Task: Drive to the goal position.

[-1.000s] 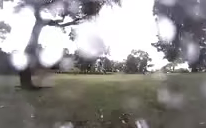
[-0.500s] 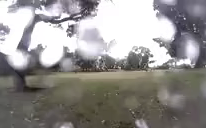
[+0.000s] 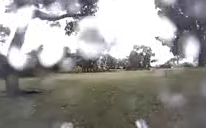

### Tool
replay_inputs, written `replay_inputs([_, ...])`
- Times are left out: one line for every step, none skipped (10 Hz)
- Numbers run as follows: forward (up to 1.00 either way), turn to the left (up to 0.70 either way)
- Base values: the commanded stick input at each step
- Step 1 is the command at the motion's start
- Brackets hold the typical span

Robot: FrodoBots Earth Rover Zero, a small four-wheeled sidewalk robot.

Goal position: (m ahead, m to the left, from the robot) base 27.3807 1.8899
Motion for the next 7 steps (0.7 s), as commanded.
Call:
replay_inputs([1.00,0.01])
replay_inputs([1.00,0.01])
replay_inputs([1.00,0.01])
replay_inputs([1.00,0.01])
replay_inputs([1.00,0.01])
replay_inputs([1.00,0.01])
replay_inputs([1.00,0.01])
